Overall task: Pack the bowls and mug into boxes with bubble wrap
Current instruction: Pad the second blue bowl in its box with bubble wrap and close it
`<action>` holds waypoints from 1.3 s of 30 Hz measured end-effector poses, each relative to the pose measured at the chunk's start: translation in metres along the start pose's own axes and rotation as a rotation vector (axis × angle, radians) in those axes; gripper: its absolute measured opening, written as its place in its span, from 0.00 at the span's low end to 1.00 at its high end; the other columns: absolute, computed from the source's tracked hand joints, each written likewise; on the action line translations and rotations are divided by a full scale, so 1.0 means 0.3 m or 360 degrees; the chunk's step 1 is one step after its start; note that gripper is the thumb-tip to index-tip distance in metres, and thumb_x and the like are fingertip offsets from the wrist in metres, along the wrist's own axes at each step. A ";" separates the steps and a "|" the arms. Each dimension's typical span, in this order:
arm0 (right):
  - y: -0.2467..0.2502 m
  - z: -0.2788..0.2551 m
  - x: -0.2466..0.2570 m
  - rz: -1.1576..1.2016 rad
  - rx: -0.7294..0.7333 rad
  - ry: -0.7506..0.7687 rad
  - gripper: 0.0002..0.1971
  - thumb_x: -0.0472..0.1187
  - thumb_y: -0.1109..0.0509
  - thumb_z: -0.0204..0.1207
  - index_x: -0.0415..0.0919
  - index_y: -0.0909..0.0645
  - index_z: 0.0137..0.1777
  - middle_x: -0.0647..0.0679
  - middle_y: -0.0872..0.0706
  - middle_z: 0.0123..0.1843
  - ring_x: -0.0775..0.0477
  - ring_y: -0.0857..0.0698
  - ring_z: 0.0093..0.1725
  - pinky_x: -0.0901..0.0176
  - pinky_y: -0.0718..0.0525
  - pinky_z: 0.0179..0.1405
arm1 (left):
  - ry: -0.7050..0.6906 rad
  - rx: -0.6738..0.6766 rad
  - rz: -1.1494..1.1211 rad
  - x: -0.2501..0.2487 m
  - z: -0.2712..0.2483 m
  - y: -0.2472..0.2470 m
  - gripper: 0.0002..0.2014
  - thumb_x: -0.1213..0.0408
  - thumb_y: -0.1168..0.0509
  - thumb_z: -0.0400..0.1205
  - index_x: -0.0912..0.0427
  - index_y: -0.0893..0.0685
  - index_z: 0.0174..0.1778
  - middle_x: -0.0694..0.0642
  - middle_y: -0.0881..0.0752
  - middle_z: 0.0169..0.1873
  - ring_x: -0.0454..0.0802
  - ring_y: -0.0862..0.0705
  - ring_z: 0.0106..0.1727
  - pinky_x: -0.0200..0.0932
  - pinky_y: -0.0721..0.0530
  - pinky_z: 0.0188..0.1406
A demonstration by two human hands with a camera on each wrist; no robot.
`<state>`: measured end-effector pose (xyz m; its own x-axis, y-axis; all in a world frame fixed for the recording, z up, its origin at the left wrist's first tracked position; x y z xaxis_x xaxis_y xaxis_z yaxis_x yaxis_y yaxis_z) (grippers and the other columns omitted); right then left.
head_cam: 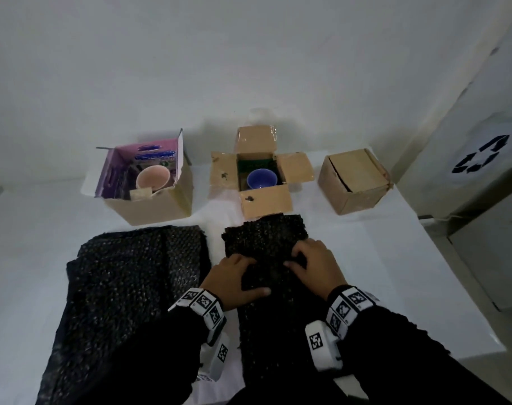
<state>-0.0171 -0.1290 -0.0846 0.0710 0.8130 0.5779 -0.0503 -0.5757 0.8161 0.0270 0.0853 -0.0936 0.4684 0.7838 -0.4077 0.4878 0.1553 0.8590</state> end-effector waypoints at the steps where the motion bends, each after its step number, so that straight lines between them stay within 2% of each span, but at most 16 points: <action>1: 0.022 0.004 0.007 0.0184 -0.0093 -0.0054 0.11 0.49 0.25 0.73 0.45 0.24 0.42 0.49 0.20 0.43 0.46 0.21 0.46 0.52 0.23 0.43 | -0.0016 -0.0116 -0.0087 -0.017 0.004 0.013 0.45 0.20 0.44 0.66 0.43 0.31 0.74 0.47 0.27 0.69 0.48 0.29 0.69 0.50 0.26 0.69; 6: 0.098 0.045 0.088 0.1042 -0.0401 -0.0367 0.17 0.49 0.24 0.74 0.43 0.30 0.37 0.48 0.24 0.33 0.50 0.25 0.34 0.52 0.23 0.38 | -0.0067 -0.0291 -0.1124 -0.124 0.033 0.066 0.36 0.31 0.29 0.67 0.41 0.26 0.69 0.43 0.14 0.54 0.36 0.16 0.55 0.38 0.18 0.57; 8: 0.110 0.062 0.121 0.1251 -0.0489 -0.0400 0.13 0.42 0.24 0.75 0.45 0.28 0.41 0.47 0.21 0.37 0.50 0.21 0.38 0.46 0.17 0.44 | -0.0050 -0.0362 -0.1166 -0.154 0.056 0.081 0.21 0.45 0.27 0.74 0.46 0.20 0.60 0.47 0.12 0.45 0.40 0.14 0.47 0.39 0.16 0.51; 10: 0.135 0.075 0.141 0.1388 -0.0527 -0.0365 0.13 0.35 0.26 0.75 0.48 0.26 0.52 0.46 0.17 0.44 0.52 0.17 0.43 0.53 0.15 0.49 | -0.0037 -0.0439 -0.1064 -0.167 0.076 0.102 0.05 0.56 0.30 0.80 0.48 0.18 0.50 0.50 0.13 0.40 0.45 0.14 0.43 0.43 0.16 0.48; 12: 0.168 0.086 0.144 0.1326 -0.0470 -0.0267 0.18 0.30 0.30 0.77 0.50 0.24 0.61 0.47 0.19 0.45 0.57 0.18 0.45 0.67 0.19 0.49 | -0.0051 -0.0466 -0.1048 -0.159 0.089 0.124 0.01 0.60 0.34 0.82 0.49 0.20 0.47 0.50 0.14 0.39 0.46 0.15 0.42 0.43 0.17 0.47; 14: 0.186 0.097 0.128 0.1142 -0.0364 -0.0173 0.15 0.31 0.31 0.77 0.50 0.18 0.59 0.47 0.19 0.47 0.55 0.18 0.50 0.65 0.22 0.54 | -0.0066 -0.0538 -0.1067 -0.134 0.099 0.156 0.03 0.62 0.33 0.82 0.50 0.20 0.48 0.53 0.14 0.41 0.47 0.16 0.43 0.37 0.20 0.45; 17: 0.188 0.095 0.118 0.1142 -0.0092 -0.0080 0.11 0.40 0.23 0.73 0.47 0.14 0.55 0.46 0.15 0.52 0.52 0.16 0.56 0.62 0.21 0.60 | -0.0177 -0.0582 -0.1270 -0.121 0.095 0.205 0.06 0.68 0.30 0.79 0.52 0.18 0.47 0.58 0.13 0.41 0.49 0.14 0.43 0.39 0.16 0.47; 19: 0.178 0.096 0.113 0.0972 0.0038 0.0005 0.14 0.40 0.19 0.69 0.44 0.15 0.53 0.50 0.12 0.50 0.56 0.14 0.54 0.67 0.20 0.56 | -0.0205 -0.0521 -0.1447 -0.140 0.102 0.217 0.06 0.71 0.32 0.80 0.56 0.17 0.49 0.57 0.12 0.41 0.48 0.13 0.42 0.40 0.14 0.46; 21: 0.169 0.101 0.088 0.0765 -0.0032 -0.0014 0.09 0.35 0.20 0.69 0.43 0.16 0.46 0.54 0.12 0.44 0.56 0.15 0.47 0.66 0.22 0.50 | -0.0112 -0.0461 -0.1537 -0.153 0.119 0.203 0.06 0.72 0.34 0.82 0.56 0.19 0.50 0.57 0.12 0.42 0.47 0.12 0.42 0.44 0.13 0.45; 23: 0.164 0.098 0.028 0.0682 -0.0240 -0.0210 0.09 0.33 0.25 0.72 0.43 0.24 0.40 0.54 0.18 0.37 0.55 0.20 0.39 0.64 0.24 0.42 | -0.0074 -0.0434 -0.1230 -0.146 0.141 0.170 0.08 0.71 0.35 0.80 0.52 0.20 0.47 0.54 0.12 0.43 0.48 0.13 0.43 0.51 0.13 0.49; 25: 0.164 0.080 -0.030 0.0696 -0.0371 -0.0430 0.11 0.32 0.29 0.75 0.43 0.29 0.39 0.51 0.22 0.35 0.51 0.23 0.35 0.55 0.22 0.39 | -0.0219 -0.0258 -0.0680 -0.153 0.154 0.116 0.05 0.60 0.32 0.78 0.47 0.21 0.47 0.49 0.15 0.49 0.49 0.16 0.49 0.55 0.16 0.53; 27: 0.163 0.054 -0.069 0.0706 -0.0378 -0.0537 0.11 0.30 0.32 0.77 0.42 0.30 0.39 0.48 0.22 0.36 0.48 0.23 0.34 0.53 0.19 0.36 | -0.0357 0.0054 -0.0128 -0.183 0.156 0.038 0.21 0.39 0.33 0.74 0.43 0.25 0.59 0.48 0.23 0.62 0.51 0.24 0.62 0.56 0.21 0.60; 29: 0.155 0.029 -0.094 0.0708 -0.0359 -0.0576 0.09 0.29 0.33 0.77 0.40 0.29 0.41 0.46 0.21 0.38 0.50 0.23 0.33 0.62 0.22 0.32 | -0.0310 0.0271 0.0311 -0.203 0.159 -0.035 0.38 0.26 0.38 0.69 0.42 0.31 0.70 0.51 0.32 0.71 0.55 0.33 0.70 0.58 0.27 0.66; 31: 0.142 0.004 -0.107 0.0726 -0.0370 -0.0598 0.06 0.28 0.33 0.76 0.38 0.26 0.42 0.47 0.19 0.39 0.52 0.23 0.35 0.63 0.23 0.35 | -0.0309 0.0194 0.0530 -0.215 0.162 -0.081 0.36 0.27 0.38 0.70 0.42 0.31 0.70 0.51 0.36 0.73 0.57 0.37 0.71 0.57 0.31 0.67; 34: 0.118 -0.029 -0.129 0.0815 -0.0362 -0.0653 0.05 0.29 0.31 0.75 0.38 0.22 0.44 0.49 0.17 0.43 0.50 0.18 0.45 0.57 0.20 0.47 | -0.0317 0.0024 0.0484 -0.208 0.167 -0.098 0.21 0.35 0.38 0.76 0.41 0.24 0.60 0.48 0.34 0.70 0.55 0.36 0.69 0.53 0.32 0.63; 39: 0.145 -0.040 -0.135 0.1001 -0.0457 -0.0778 0.14 0.30 0.36 0.76 0.49 0.22 0.56 0.44 0.15 0.49 0.41 0.15 0.47 0.45 0.16 0.48 | -0.0509 -0.0252 0.0199 -0.204 0.176 -0.036 0.12 0.47 0.40 0.84 0.49 0.16 0.47 0.46 0.17 0.52 0.51 0.26 0.58 0.46 0.29 0.55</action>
<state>-0.0341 -0.1860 -0.0726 0.3643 0.1815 0.9134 -0.4711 -0.8102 0.3488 0.0320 0.0040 -0.0942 0.7359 0.5789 -0.3511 0.3040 0.1808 0.9354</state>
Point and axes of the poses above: each hand's wrist, its own z-axis towards the middle knuckle, its own y-axis out of the back of the hand, x = y × z, the point moved 3 cm from there along z, towards the middle knuckle
